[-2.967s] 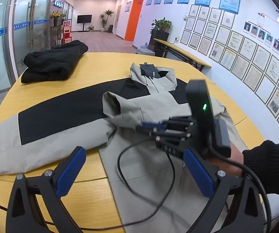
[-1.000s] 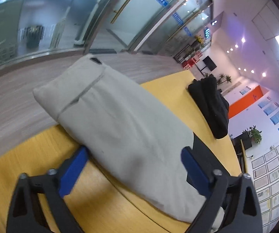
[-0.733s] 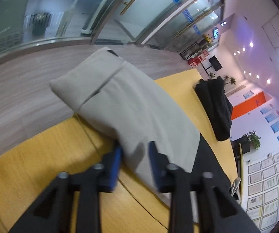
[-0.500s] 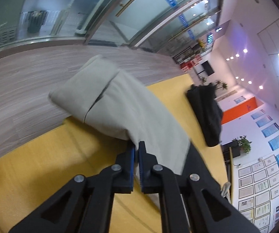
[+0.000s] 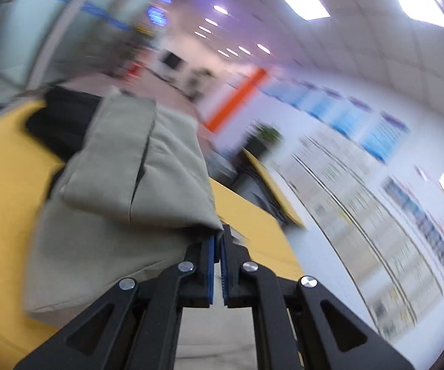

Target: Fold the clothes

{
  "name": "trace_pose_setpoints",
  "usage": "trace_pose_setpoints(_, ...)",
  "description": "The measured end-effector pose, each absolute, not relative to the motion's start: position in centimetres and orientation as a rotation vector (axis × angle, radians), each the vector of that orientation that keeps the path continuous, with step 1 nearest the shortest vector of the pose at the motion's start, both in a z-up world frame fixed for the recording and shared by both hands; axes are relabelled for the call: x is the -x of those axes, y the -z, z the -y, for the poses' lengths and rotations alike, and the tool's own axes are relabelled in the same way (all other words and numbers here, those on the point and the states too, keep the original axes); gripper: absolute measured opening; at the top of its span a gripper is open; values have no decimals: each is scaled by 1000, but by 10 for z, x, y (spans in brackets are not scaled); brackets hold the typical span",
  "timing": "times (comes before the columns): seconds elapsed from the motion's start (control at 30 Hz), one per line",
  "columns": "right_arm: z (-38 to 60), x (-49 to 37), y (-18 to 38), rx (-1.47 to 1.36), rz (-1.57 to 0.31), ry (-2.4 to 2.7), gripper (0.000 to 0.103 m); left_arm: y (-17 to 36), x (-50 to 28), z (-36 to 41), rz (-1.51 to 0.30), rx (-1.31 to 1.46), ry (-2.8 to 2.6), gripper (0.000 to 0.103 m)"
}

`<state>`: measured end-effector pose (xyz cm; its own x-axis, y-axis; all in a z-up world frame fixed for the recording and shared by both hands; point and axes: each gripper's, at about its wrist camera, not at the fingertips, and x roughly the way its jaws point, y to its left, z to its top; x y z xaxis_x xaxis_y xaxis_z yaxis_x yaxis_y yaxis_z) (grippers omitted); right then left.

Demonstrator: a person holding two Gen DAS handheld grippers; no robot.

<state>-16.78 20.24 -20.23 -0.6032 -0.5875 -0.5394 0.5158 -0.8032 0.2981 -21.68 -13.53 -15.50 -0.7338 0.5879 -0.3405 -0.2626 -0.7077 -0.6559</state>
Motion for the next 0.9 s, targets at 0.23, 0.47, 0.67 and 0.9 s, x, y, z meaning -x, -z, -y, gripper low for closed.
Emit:
trace_pose_setpoints(0.23,-326,166,181,-819,282,2538,81,226,223,-53,628,978,-2288,3)
trace_pose_setpoints(0.47,-379,180,200,-884,338,2570,88,281,189,-133,429,1140,-2271,46)
trace_pose_setpoints(0.67,-333,216,205,-875,197,2438,93,228,142,-60,516,961,-2404,96)
trace_pose_setpoints(0.9,-202,254,249,-903,-315,2343,93,282,148,27,267,1177,-2626,100)
